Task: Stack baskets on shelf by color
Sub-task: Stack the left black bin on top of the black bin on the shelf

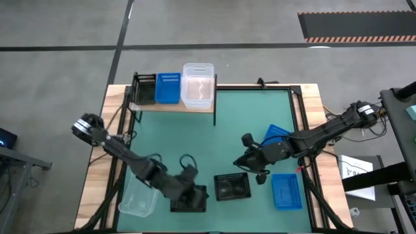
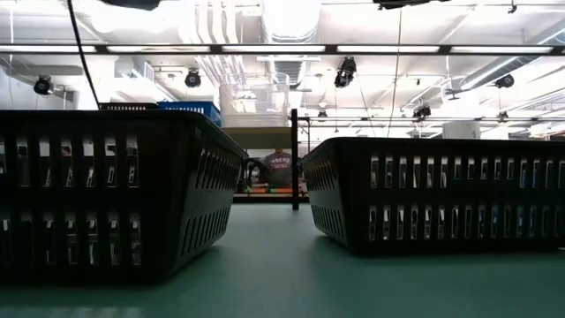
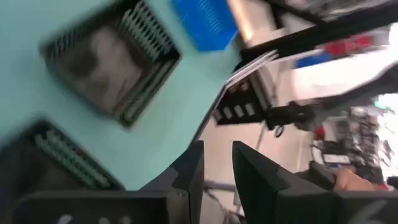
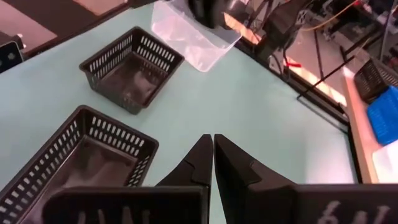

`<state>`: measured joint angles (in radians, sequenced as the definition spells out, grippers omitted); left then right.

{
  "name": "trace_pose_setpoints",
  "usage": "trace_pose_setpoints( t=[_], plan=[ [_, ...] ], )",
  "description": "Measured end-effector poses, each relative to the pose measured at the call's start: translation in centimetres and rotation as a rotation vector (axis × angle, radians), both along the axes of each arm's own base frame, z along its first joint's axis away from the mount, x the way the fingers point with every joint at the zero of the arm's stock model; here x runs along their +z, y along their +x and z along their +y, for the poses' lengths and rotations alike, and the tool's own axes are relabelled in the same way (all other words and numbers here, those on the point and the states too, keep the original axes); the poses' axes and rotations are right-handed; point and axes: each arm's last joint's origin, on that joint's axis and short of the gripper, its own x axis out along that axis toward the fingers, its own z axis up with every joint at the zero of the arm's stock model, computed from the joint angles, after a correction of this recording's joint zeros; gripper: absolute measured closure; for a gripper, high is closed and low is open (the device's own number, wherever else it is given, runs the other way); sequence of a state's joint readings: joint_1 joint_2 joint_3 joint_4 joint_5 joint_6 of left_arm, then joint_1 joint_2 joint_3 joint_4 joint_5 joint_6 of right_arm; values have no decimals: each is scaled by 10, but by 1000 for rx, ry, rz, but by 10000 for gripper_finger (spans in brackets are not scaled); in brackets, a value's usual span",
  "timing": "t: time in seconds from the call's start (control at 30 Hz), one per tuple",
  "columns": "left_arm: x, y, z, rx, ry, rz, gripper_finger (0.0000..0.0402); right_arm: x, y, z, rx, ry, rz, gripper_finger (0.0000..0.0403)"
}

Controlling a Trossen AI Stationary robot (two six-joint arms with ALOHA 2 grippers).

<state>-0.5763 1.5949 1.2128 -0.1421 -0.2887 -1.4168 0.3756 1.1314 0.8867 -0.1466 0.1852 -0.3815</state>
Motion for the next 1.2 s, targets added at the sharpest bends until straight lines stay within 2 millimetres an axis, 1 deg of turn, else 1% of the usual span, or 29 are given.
trace_pose_setpoints(
  t=[0.1,0.17,0.23,0.37,0.43,0.53,0.67,0.77,0.93,1.03,1.2],
  plan=[
    [5,14,-18,23,-44,172,334,-1,-8,-3,0,7,-17,394],
    [5,20,-27,42,-51,309,334,-2,-12,-5,-9,28,-20,394],
    [5,26,-36,61,-44,404,334,-4,-14,-5,-17,42,-14,394],
    [2,33,-43,128,-6,543,334,-10,-15,-3,-12,47,0,394],
    [-4,37,-45,154,24,599,334,-12,-14,0,-2,45,4,394],
    [-15,44,-49,175,68,642,339,-12,-15,3,18,34,1,394],
    [-27,52,-47,206,97,642,357,-10,-17,8,39,35,-18,394],
    [-30,55,-46,213,98,646,364,-10,-18,10,59,18,-21,394],
    [-30,56,-46,201,122,622,363,-10,-18,10,66,1,-24,394],
    [-34,57,-48,160,137,602,343,-10,-18,10,71,-7,-25,394],
    [-46,58,-46,143,158,600,288,-11,-18,10,71,-8,-23,394]
  ],
)
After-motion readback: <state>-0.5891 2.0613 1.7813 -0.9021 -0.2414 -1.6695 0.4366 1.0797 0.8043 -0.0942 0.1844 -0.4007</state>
